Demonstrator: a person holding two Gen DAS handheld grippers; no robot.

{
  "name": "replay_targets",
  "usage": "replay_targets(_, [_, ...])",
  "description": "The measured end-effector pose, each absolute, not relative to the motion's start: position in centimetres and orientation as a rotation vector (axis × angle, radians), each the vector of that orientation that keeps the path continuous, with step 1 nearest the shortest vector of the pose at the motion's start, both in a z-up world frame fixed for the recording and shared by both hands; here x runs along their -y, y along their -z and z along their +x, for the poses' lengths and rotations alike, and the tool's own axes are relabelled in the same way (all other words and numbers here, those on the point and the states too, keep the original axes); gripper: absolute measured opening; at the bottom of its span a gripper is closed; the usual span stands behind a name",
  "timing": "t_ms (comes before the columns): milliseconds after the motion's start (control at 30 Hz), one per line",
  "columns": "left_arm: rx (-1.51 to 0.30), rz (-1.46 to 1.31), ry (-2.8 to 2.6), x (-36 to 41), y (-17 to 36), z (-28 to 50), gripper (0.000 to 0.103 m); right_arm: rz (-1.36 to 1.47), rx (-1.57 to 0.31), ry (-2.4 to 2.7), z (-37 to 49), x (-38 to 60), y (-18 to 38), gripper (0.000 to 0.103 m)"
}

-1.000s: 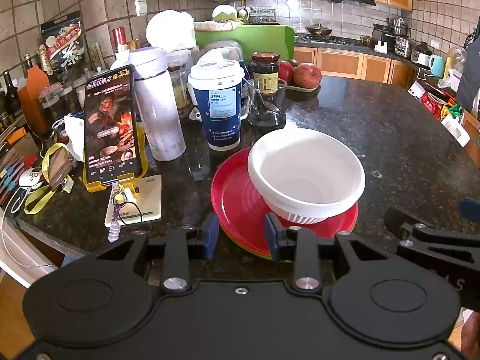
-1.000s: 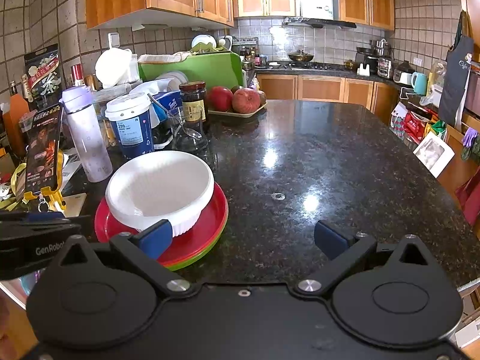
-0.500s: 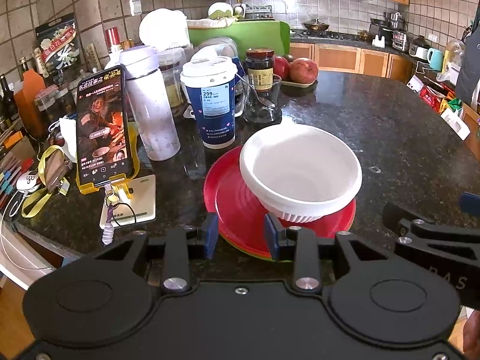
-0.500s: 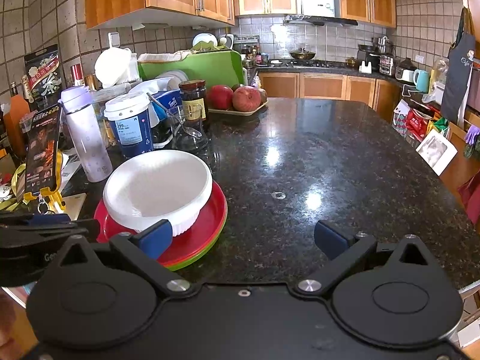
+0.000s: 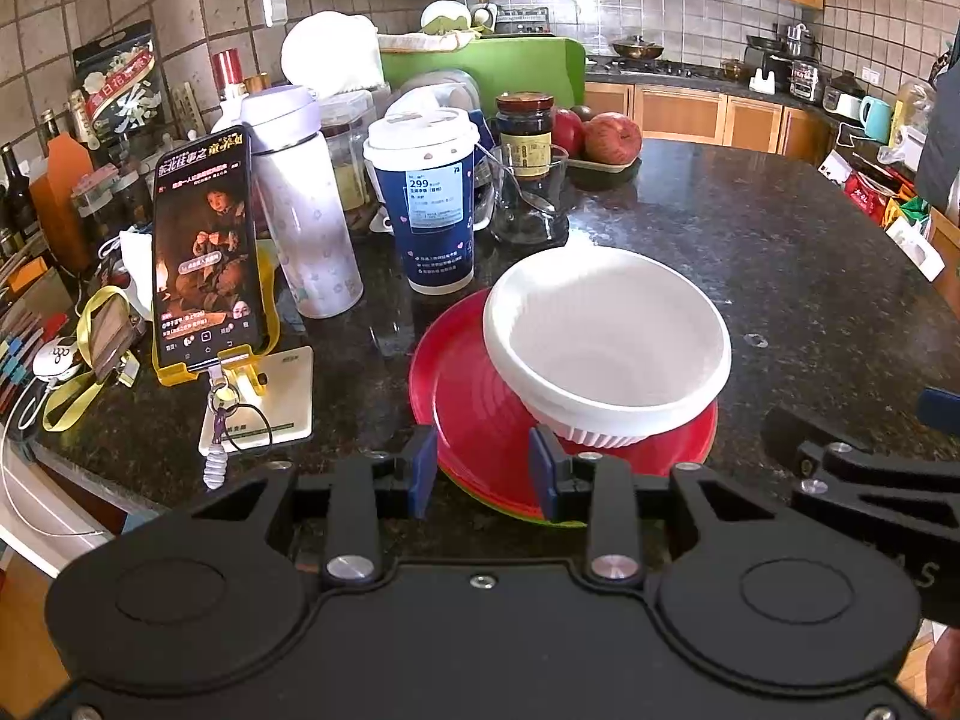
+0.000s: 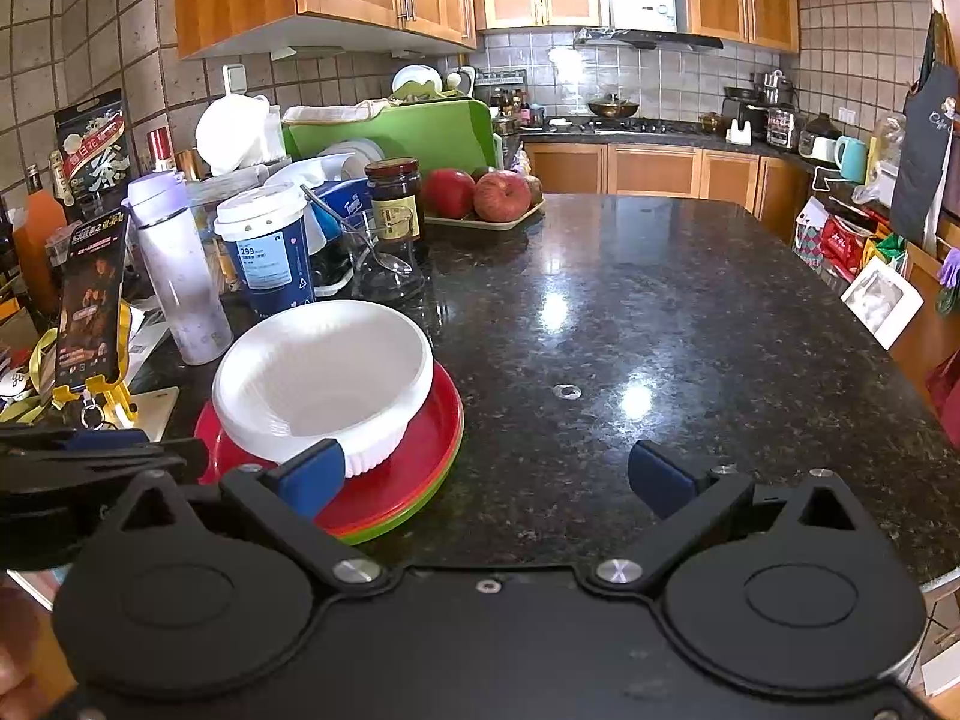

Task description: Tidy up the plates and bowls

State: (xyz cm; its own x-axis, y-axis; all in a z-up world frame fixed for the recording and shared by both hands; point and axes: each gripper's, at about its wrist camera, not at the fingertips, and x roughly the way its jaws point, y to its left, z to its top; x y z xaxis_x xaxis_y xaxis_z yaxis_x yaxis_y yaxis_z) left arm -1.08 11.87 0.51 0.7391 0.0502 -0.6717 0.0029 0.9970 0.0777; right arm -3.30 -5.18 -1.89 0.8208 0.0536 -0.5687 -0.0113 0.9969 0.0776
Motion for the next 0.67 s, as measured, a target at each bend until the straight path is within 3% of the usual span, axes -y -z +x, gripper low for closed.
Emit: replay_targets(667, [-0.752, 0.061, -0.022, -12.12, -0.30, -0.70, 0.044, 0.075, -0.615, -0.046, -3.23, 5.40, 1.87, 0.103])
